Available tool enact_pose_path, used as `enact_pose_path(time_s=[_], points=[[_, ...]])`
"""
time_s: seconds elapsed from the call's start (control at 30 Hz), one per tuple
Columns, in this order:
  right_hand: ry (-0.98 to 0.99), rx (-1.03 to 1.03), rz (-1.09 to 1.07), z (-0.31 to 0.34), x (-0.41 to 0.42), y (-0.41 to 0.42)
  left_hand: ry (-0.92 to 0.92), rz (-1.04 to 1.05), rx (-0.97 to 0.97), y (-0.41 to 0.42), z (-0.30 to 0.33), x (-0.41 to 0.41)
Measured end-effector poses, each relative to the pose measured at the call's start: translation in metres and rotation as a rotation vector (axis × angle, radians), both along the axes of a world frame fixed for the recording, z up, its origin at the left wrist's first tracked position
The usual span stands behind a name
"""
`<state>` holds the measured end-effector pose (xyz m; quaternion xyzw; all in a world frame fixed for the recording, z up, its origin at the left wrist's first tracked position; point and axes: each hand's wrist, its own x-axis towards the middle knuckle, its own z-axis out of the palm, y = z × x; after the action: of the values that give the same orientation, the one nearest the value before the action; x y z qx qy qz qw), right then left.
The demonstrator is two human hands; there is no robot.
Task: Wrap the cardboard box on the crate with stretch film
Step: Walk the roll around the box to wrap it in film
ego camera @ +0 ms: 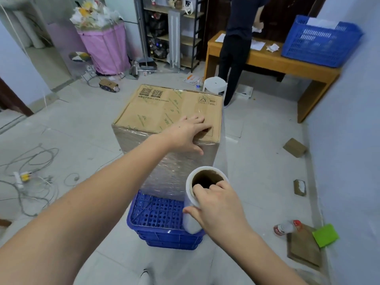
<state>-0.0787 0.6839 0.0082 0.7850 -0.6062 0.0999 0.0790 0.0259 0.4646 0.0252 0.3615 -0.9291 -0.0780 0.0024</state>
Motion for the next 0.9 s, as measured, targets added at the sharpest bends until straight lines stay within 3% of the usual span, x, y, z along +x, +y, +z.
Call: enact_pose_path(time_s=[0.2, 0.3, 0.5, 0.67, 0.9], points=[[0.006, 0.028, -0.324, -0.01, 0.037, -0.004, -0.119, -0.14, 0.058, -0.054, -0.005, 0.075], [0.005, -0.04, -0.43, -0.004, 0.055, -0.016, -0.122, -0.221, -0.036, -0.064, -0.007, 0.096], [-0.031, 0.017, -0.684, 0.002, 0.059, -0.037, -0.108, -0.278, -0.202, -0.058, -0.017, 0.098], [0.001, -0.013, -0.629, -0.006, 0.054, -0.03, -0.145, -0.289, -0.212, -0.061, -0.019, 0.096], [0.054, -0.04, -0.396, -0.007, 0.08, -0.02, -0.194, -0.247, -0.171, -0.049, -0.006, 0.079]])
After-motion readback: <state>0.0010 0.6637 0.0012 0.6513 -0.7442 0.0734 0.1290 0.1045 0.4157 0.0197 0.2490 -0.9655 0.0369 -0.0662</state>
